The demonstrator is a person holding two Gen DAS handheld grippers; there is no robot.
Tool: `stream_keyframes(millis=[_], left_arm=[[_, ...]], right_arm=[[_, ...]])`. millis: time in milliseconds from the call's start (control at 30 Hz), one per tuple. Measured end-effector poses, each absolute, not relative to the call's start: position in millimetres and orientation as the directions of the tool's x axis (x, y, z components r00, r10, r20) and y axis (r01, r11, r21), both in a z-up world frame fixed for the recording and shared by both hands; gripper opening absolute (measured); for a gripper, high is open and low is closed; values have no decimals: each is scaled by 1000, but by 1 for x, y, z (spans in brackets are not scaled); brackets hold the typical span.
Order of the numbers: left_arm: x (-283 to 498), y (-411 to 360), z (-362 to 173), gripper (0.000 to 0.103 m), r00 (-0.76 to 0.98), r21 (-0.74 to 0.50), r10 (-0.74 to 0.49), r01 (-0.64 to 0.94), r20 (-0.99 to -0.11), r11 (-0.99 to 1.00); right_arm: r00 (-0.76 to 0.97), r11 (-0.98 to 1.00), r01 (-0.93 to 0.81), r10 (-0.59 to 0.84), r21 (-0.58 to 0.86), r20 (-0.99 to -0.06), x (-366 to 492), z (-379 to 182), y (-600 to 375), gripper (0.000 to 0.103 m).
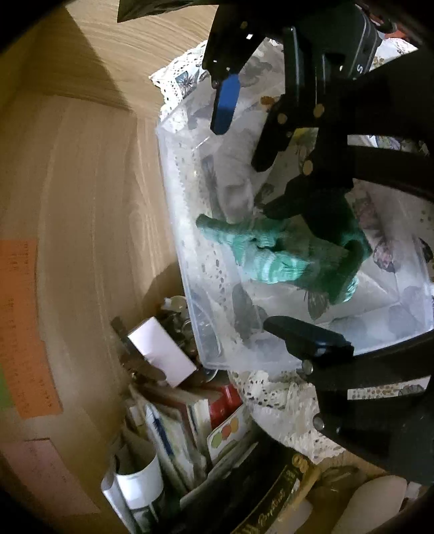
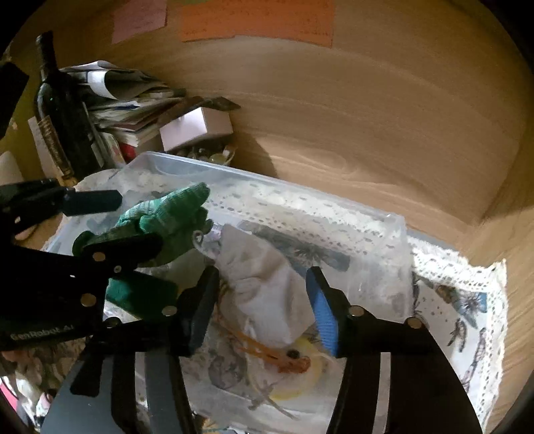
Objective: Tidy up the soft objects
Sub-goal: 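Lift the pouch with the right tool into the box while the left tool drops the sock in, then grasp the beaded bracelet with the right tool while the left tool grasps the floral scrunchie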
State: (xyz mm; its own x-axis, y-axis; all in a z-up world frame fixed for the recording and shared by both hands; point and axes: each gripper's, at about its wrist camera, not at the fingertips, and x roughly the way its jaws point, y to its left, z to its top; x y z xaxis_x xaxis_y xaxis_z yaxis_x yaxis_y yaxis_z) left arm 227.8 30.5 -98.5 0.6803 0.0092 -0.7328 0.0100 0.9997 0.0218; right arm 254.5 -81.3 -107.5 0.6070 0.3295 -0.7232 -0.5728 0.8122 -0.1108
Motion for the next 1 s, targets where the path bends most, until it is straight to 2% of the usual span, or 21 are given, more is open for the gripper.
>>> stream_keyframes(millis=[133,200,367,500,567,733,1000], left_arm=[[221,31,-89,72,690,28,16,7,-724,1000],[220,32,-85,77,701,30,19,3,-712,1000],[198,37,-65,93,746,22,20,-7,-666,1000],[175,42,-50,95,781,10,25,-25,-624,1000],[165,43,-46,103,792,9,28,-29,-609,1000],[140,44,-46,103,806,25,37,-28,-590,999],[118,49,-72,103,764,35,45,-29,-643,999]], right_arm=[[633,814,-569,346,-114,-692,245,-91,-89,56],[649,817,-566,359,-110,-671,239,-82,-95,62],[696,828,-550,385,-107,-606,219,-57,-112,66],[726,837,-538,400,-100,-560,201,-44,-128,73],[739,842,-530,399,-102,-543,194,-41,-134,75],[749,855,-512,396,-84,-531,179,-44,-149,77],[725,868,-494,378,-51,-575,165,-68,-165,77]])
